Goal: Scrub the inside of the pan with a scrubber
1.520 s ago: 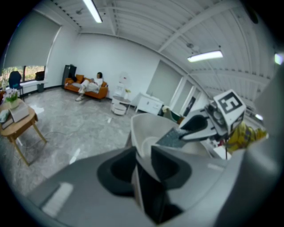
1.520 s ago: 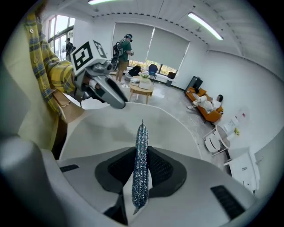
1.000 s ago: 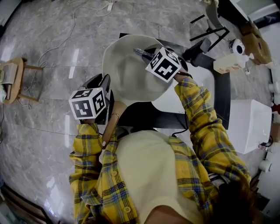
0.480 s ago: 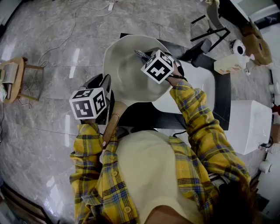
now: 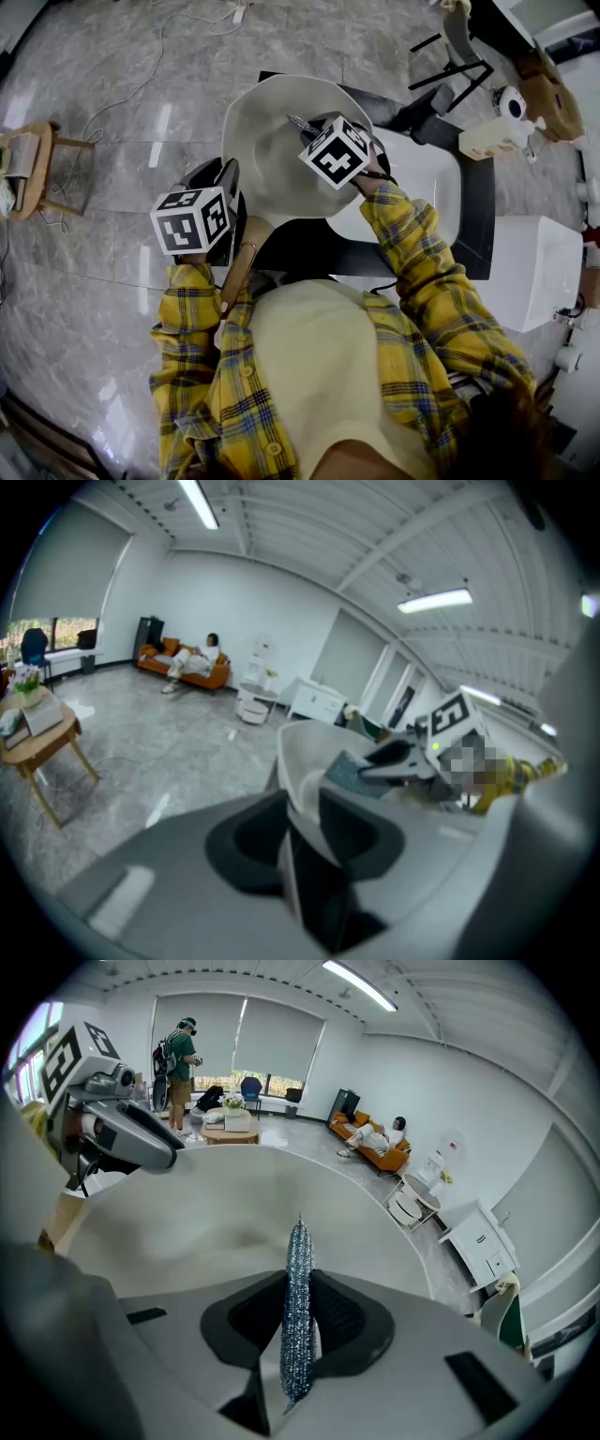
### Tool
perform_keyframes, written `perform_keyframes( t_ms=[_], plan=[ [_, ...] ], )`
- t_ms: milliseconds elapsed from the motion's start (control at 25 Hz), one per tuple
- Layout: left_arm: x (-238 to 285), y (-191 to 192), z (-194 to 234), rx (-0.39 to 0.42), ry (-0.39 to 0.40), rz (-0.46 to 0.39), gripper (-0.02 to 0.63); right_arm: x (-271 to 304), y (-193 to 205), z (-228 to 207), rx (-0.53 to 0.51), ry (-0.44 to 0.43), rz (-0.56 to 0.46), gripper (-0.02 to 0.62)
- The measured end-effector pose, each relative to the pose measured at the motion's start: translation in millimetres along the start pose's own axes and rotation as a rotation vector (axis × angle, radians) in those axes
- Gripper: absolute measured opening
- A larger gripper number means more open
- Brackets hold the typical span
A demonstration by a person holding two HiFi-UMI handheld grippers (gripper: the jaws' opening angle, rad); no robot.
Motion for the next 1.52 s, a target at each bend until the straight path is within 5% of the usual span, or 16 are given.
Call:
perform_keyframes(
  t_ms=[360, 1520],
  plan=[
    [-1.0, 0.1, -0.1, -0.002, 0.002, -0.003, 0.109, -5.6, -1.4, 16.6, 0.027, -0.024, -0.024, 0.08],
    [-0.6, 0.5, 0.8, -0.007, 0.007, -0.001, 0.109, -17.4, -22.8, 77.9, 0.138, -0.331, -0.127, 0.08]
  ],
)
Point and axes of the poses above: the fingertips, and each gripper's own axes: x forward along the fingers, z to its left, y out of its underside, the point moved 6 cm from there along -x, backward along the fingers, and after that the axes turned 5 degrees about -z, right-handed, at the moved point
